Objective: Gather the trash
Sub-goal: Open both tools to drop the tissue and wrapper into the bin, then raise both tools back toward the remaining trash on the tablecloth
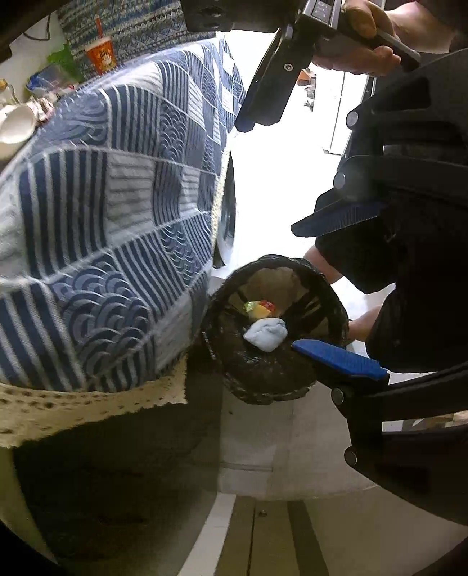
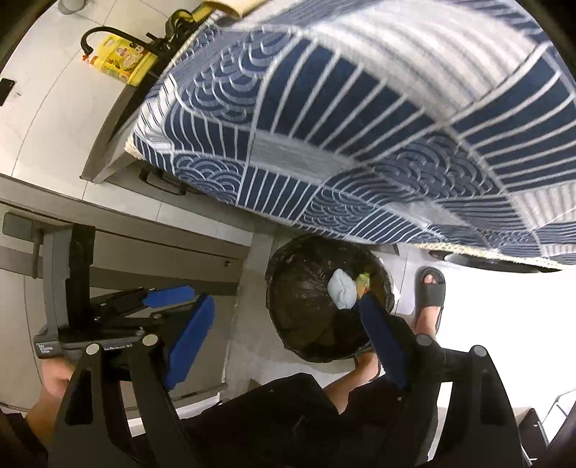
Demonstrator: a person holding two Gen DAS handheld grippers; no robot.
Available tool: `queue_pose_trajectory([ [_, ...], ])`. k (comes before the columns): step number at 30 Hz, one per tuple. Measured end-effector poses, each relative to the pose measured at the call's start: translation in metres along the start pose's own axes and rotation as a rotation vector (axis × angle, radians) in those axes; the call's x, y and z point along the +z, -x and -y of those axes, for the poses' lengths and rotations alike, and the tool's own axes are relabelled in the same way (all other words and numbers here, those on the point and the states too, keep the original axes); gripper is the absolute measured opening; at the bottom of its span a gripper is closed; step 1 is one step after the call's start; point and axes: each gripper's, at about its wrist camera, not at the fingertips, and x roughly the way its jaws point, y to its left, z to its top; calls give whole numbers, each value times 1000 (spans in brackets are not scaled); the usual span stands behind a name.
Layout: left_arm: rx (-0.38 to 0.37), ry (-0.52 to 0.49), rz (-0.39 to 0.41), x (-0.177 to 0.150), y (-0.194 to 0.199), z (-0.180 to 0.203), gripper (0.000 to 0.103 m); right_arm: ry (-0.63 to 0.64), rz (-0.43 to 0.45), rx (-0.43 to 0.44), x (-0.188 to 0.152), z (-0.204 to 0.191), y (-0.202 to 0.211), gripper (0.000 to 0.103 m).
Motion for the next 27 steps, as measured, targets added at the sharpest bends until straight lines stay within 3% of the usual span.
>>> queue_pose_trajectory([
  [14, -22, -103, 122, 37, 61, 39, 57, 70, 160, -41, 20, -15, 75, 82],
  [27, 13, -198, 255, 93, 114, 84, 57, 98, 329, -32, 79, -6, 141, 82],
])
